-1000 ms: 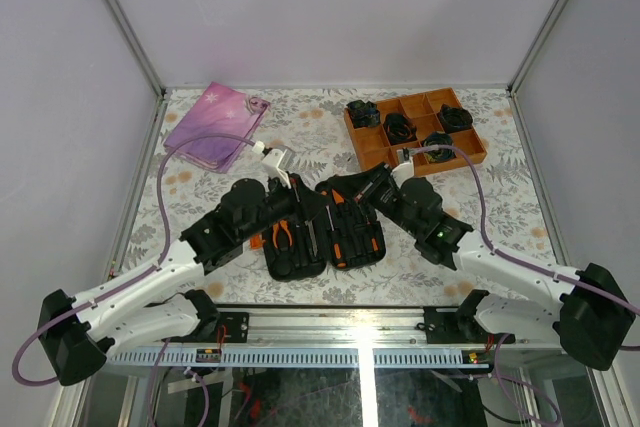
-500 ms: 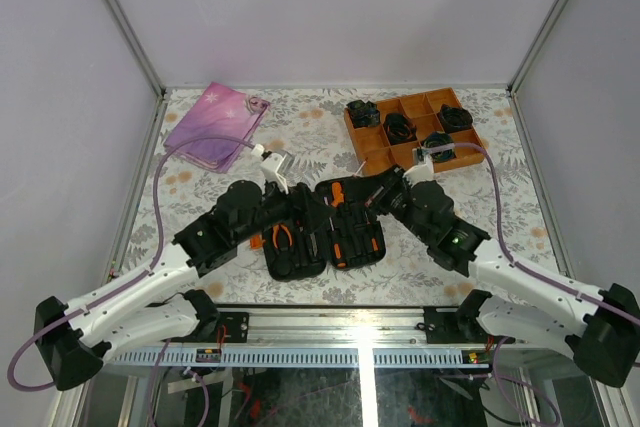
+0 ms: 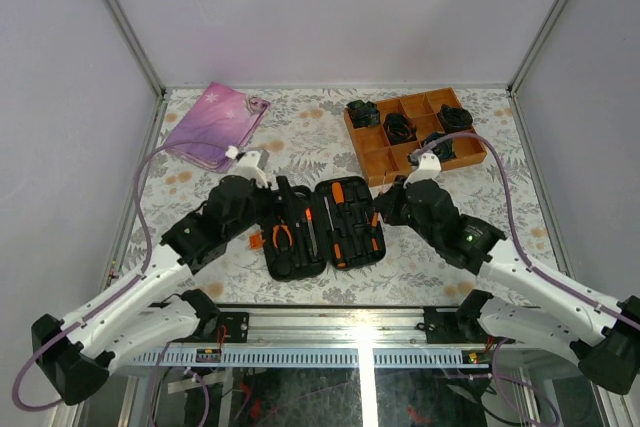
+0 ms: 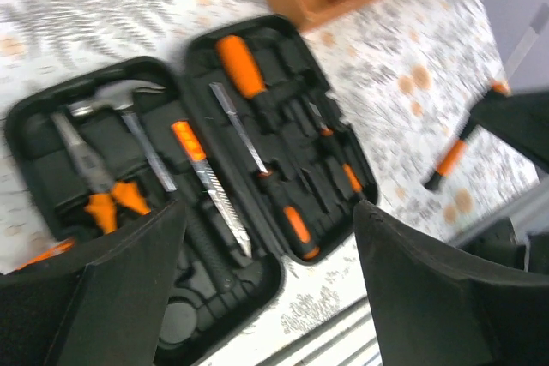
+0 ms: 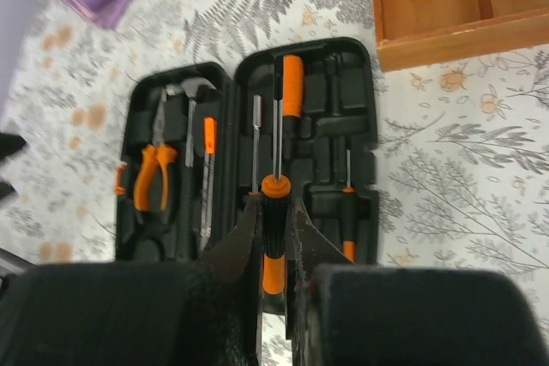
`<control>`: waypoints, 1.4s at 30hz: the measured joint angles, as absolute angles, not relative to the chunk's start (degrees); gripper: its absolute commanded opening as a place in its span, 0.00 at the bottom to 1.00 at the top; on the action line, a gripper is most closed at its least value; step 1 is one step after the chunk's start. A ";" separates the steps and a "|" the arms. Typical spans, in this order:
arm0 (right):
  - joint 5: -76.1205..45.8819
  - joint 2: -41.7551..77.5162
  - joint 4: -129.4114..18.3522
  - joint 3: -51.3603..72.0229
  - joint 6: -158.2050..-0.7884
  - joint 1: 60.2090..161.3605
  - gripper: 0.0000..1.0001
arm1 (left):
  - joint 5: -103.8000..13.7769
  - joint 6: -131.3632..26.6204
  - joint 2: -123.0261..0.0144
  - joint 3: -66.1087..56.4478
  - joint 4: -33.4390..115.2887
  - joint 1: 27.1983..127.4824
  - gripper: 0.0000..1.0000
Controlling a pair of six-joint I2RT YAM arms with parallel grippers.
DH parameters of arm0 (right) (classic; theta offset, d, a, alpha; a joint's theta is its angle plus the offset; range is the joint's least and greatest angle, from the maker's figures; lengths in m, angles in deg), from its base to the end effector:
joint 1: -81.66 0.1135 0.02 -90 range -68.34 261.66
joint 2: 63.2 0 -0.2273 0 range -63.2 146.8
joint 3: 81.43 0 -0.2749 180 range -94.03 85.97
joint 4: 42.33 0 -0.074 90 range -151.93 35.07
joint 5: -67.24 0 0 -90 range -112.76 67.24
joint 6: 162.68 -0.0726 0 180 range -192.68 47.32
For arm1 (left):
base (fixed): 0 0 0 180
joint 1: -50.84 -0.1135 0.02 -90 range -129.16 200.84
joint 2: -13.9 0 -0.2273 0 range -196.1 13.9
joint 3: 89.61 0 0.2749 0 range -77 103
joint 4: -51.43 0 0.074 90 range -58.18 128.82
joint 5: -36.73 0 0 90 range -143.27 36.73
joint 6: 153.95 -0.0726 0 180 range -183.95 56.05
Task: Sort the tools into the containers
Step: Pick up the screwdriver from the center of the board, then place the screwdriver in the storage box.
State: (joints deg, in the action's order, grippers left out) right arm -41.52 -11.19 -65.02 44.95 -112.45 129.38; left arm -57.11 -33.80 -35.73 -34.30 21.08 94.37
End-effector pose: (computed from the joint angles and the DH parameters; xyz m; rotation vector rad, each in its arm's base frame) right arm 0.2111 0.1974 0.2490 0.0863 1.9814 0.6999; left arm 0.2059 -0.1889 0.2528 0.1981 2.0727 -0.7443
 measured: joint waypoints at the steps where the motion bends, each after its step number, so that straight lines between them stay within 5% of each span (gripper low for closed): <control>1: -41.42 -10.65 -66.38 44.16 -111.58 129.38 0.00 | -56.72 -33.23 -35.59 -34.30 20.10 92.14 0.77; 20: -27.89 10.29 -78.22 34.24 -103.66 129.21 0.00 | -46.09 -29.76 -35.35 -35.66 8.69 62.41 0.74; 42: -21.18 19.74 -81.87 28.95 -102.66 125.47 0.00 | -40.21 -32.29 -39.07 -36.25 9.76 58.98 0.74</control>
